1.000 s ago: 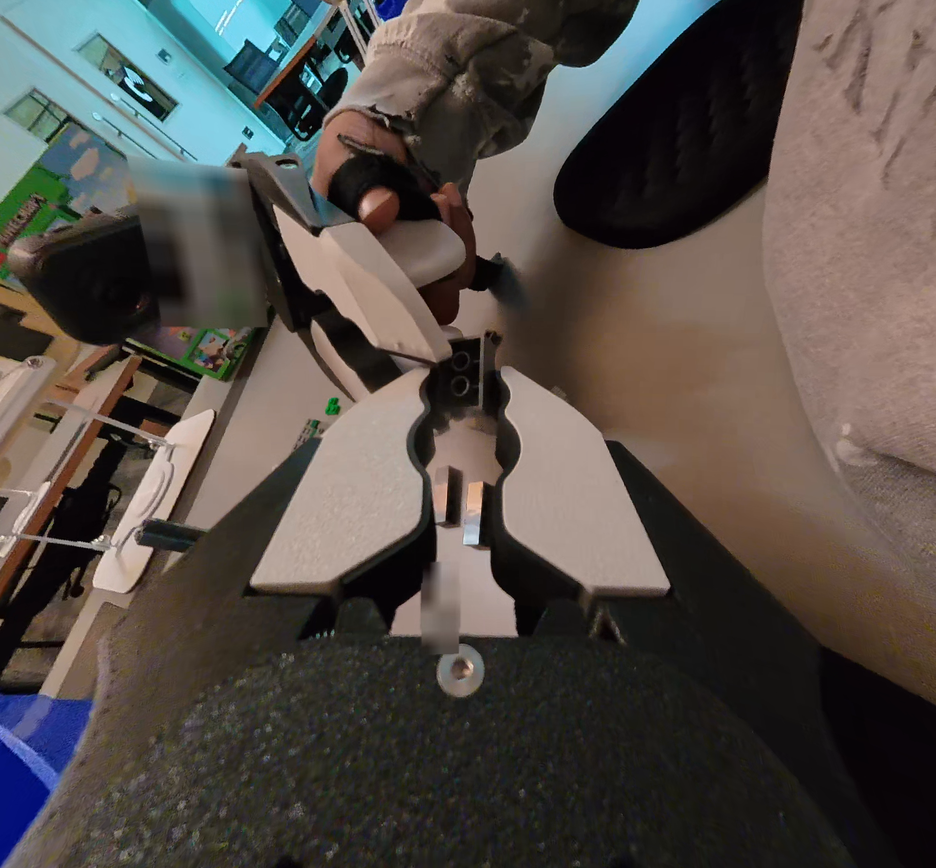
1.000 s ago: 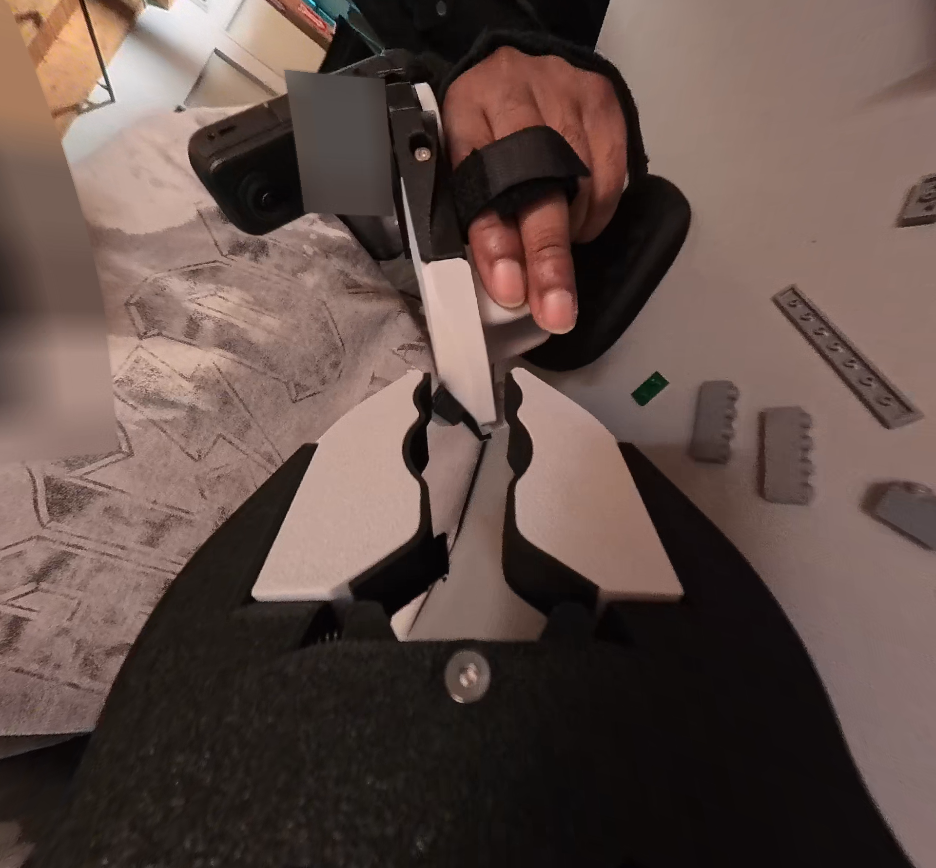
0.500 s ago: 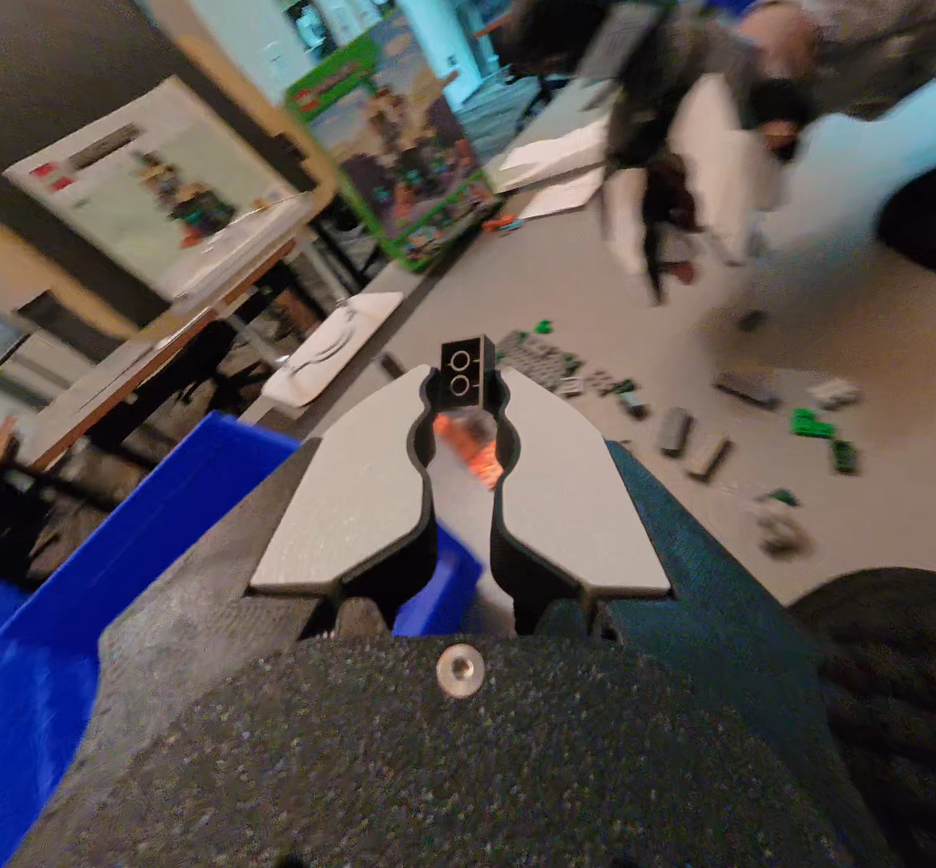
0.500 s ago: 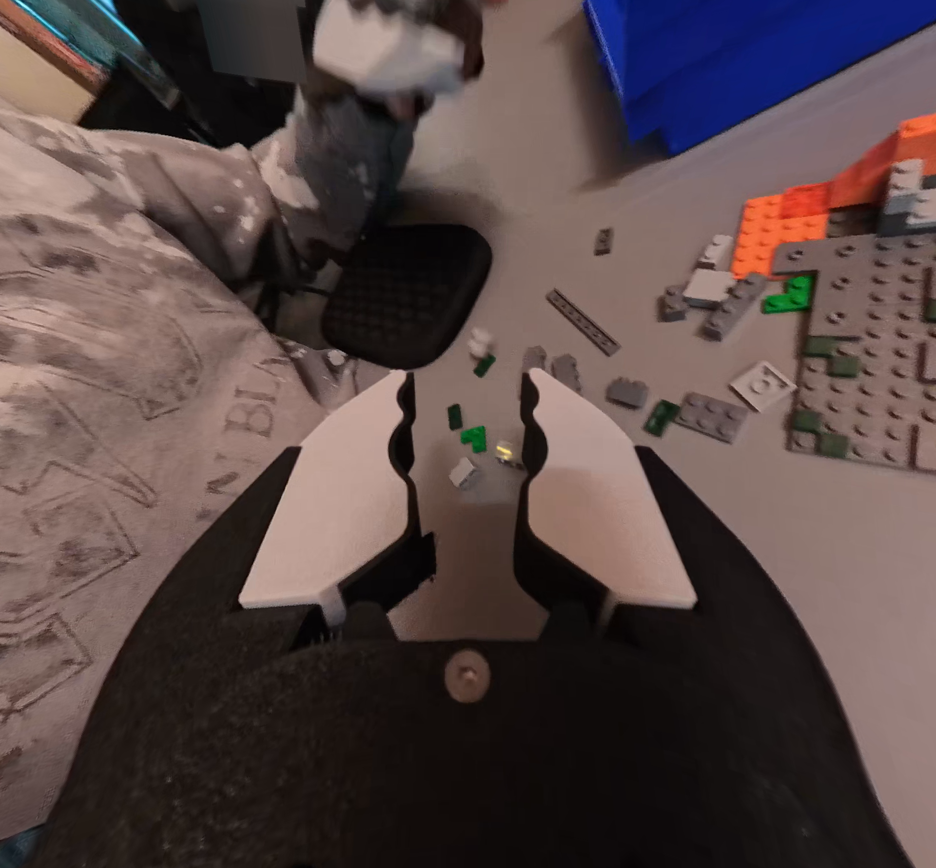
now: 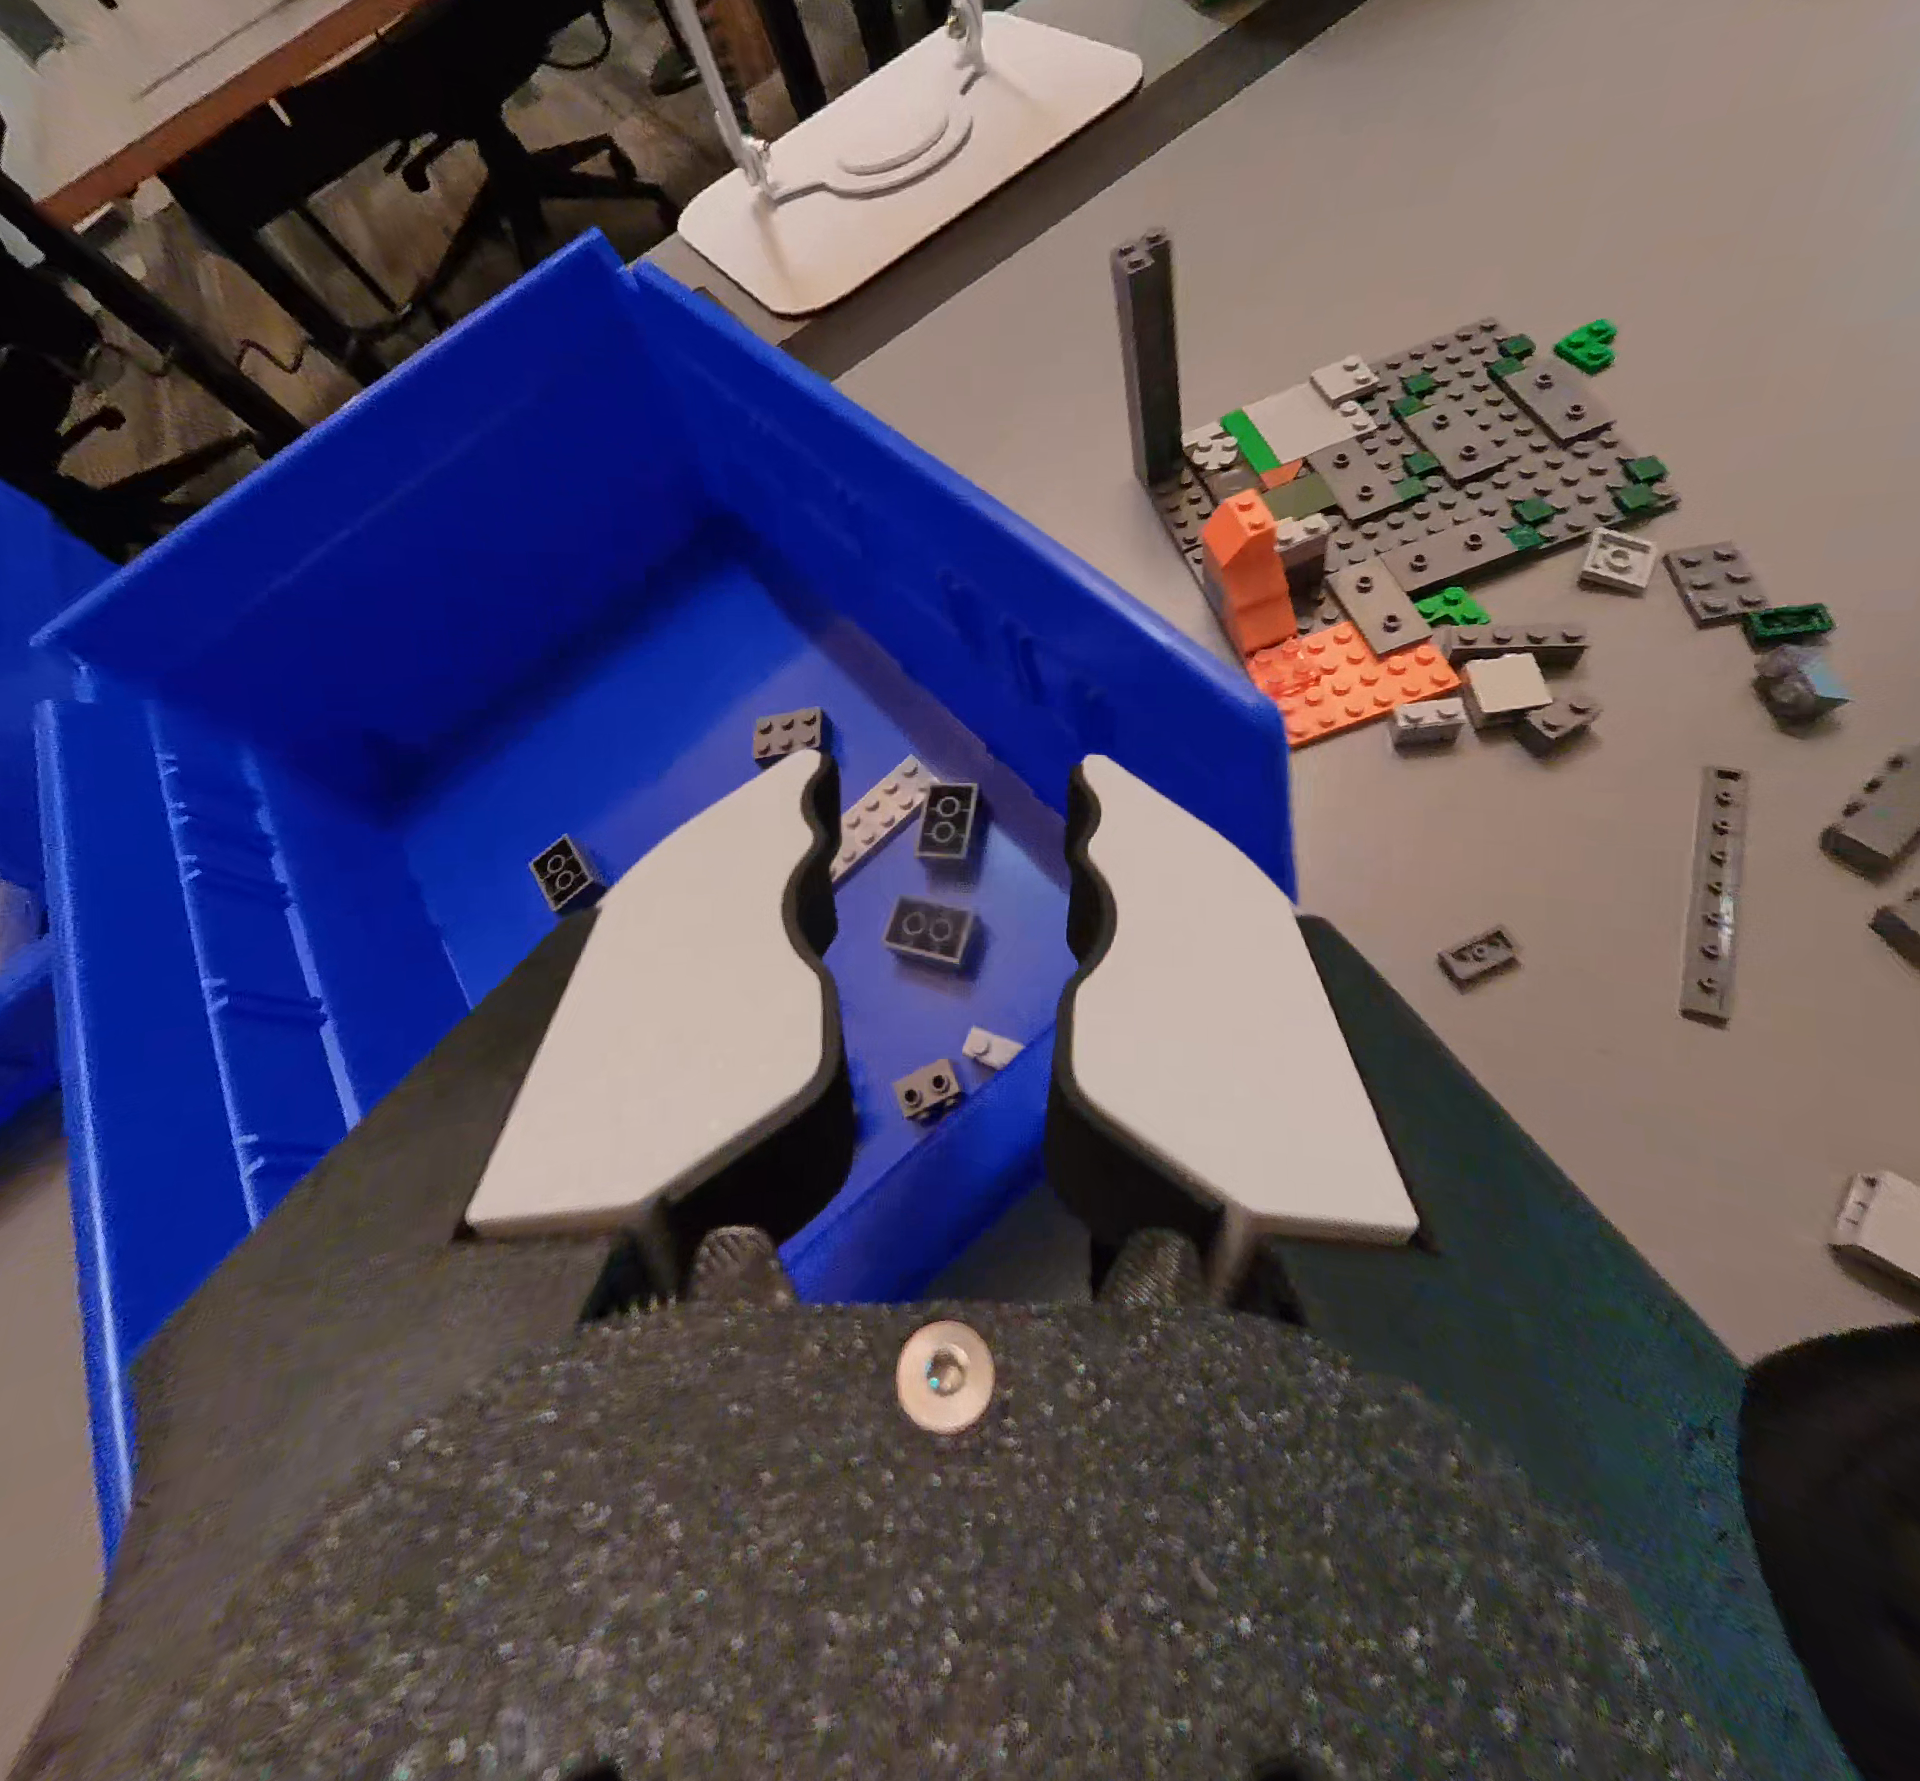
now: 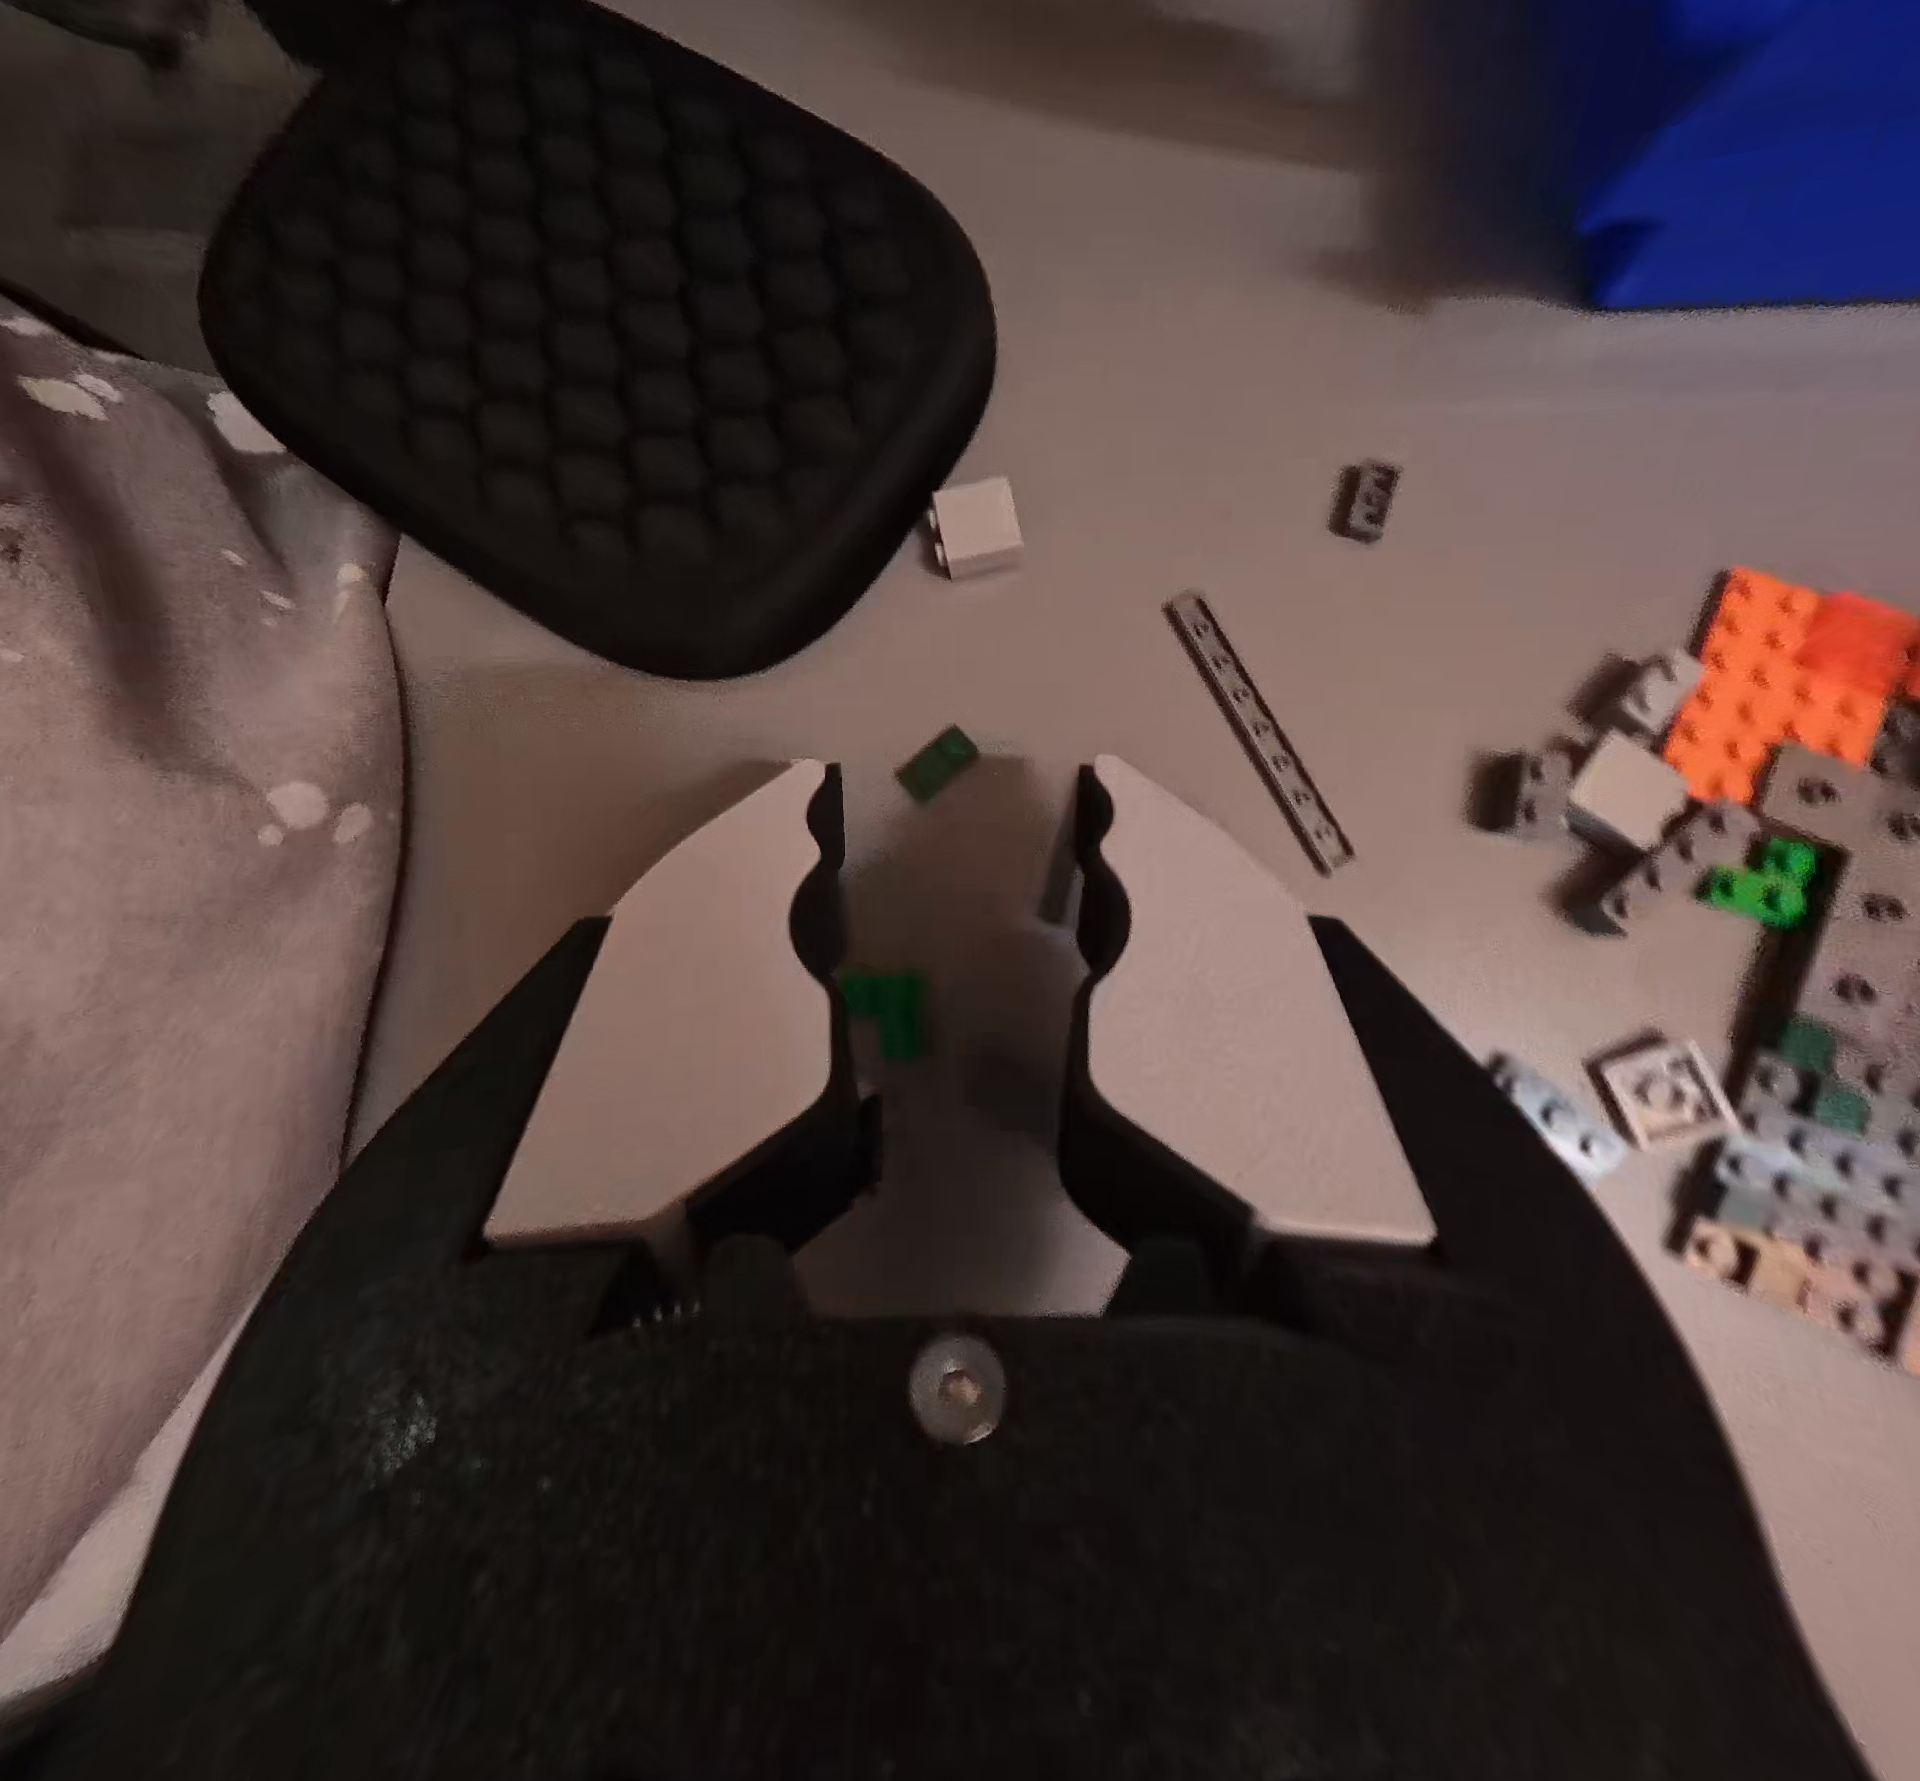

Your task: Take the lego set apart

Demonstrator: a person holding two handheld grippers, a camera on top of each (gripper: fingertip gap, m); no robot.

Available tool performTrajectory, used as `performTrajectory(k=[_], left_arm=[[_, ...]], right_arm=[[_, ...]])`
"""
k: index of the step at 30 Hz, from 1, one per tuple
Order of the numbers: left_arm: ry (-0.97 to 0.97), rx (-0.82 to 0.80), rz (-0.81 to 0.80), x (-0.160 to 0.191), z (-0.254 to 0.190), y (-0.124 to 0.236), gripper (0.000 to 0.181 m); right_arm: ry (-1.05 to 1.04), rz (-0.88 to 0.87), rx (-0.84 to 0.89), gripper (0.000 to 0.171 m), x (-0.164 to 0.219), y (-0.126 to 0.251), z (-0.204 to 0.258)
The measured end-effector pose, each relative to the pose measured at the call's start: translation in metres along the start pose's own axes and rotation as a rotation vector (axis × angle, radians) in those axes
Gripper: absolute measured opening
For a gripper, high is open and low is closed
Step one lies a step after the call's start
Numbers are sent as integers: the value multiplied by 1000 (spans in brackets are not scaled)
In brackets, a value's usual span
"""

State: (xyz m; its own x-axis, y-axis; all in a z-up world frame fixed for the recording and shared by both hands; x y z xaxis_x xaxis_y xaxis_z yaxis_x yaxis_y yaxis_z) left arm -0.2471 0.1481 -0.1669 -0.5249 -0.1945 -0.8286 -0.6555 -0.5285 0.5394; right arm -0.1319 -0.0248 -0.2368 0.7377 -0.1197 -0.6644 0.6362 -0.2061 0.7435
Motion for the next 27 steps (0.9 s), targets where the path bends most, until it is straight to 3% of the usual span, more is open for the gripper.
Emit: performTrajectory(k=[4, 9, 15, 21, 27], left_arm=[[-90, 172, -10, -4, -44, 12, 30], [-71, 499, 100, 15, -120, 22, 31], [-113, 681, 367, 58, -176, 13, 39], [-119, 667, 489, 73, -184, -6, 19], [-167, 589, 472, 59, -174, -8, 19]], right_arm=[[35, 8, -11, 43, -10, -12, 2], [6, 0, 20, 43, -9, -7, -11], [-44, 28, 104, 45, 13, 10, -34], [-78, 83, 144, 47, 43, 24, -41], [-71, 106, 151, 48, 60, 30, -38]])
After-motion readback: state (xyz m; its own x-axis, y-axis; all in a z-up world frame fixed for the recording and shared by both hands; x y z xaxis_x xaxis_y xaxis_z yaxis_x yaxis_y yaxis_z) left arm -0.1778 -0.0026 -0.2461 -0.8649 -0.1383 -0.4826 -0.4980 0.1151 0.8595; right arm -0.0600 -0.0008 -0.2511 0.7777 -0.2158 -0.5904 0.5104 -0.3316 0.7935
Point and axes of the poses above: each gripper's, where its closed fingertips meet, y back along the fingers, x out of its underside, z = x × y across the jaws, the point moved 1 cm from there along y, back along the fingers, and after that the axes turned 12 degrees about x, right-handed, at the moved point
